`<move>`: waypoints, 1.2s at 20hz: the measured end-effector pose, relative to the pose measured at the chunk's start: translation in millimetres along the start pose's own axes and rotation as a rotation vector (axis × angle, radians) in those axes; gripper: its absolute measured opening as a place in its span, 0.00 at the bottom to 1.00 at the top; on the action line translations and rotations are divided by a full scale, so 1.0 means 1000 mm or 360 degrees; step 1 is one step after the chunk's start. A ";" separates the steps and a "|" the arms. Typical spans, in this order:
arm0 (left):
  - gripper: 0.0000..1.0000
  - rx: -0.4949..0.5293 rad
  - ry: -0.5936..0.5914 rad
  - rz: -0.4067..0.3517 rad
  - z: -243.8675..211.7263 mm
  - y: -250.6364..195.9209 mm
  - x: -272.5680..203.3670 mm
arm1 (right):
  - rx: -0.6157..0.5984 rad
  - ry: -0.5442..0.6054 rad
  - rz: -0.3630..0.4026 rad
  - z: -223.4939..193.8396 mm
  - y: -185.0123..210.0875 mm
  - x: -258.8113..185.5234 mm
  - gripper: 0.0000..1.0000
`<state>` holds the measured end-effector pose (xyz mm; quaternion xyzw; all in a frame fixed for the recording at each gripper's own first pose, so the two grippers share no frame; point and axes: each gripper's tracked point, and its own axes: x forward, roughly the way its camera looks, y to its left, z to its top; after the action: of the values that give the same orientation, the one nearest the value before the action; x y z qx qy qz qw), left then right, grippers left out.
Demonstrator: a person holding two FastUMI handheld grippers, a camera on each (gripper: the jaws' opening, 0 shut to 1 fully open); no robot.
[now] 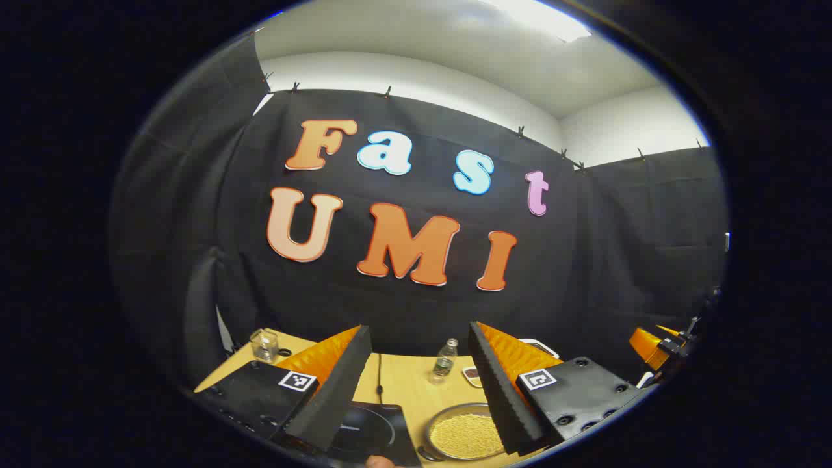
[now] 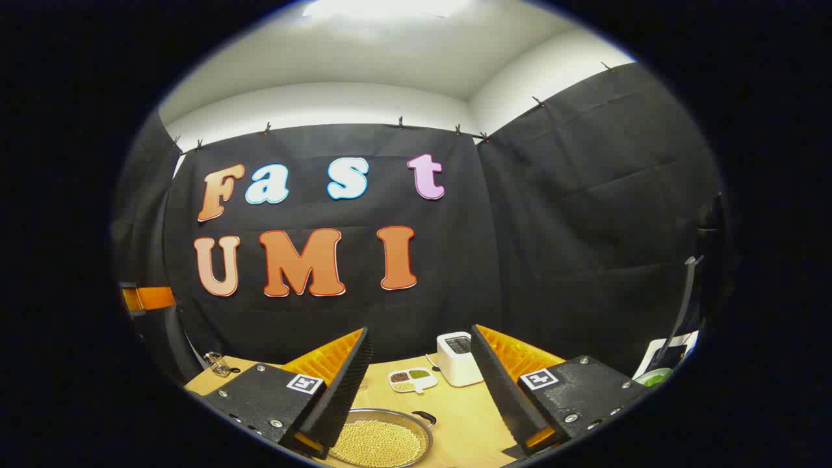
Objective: First push the handle of the pot to place it horizontally, then grasp the pot with both hands and set it on the induction cooktop.
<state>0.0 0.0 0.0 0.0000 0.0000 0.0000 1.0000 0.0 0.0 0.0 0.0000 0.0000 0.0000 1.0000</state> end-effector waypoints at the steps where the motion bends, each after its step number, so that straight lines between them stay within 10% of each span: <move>1: 0.98 0.0026 -0.0046 0.0027 0.011 0.010 -0.003 | -0.0013 -0.0009 -0.0004 0.004 -0.002 0.000 0.95; 24: 0.98 0.0170 -0.0133 0.0397 0.036 0.096 -0.031 | -0.0127 0.0194 0.0024 -0.014 -0.023 0.013 0.94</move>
<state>-31.5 96.4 36.3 0.0532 -0.0417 0.1244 0.9899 13.4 -22.6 -13.7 -0.0398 0.0609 0.0074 0.9973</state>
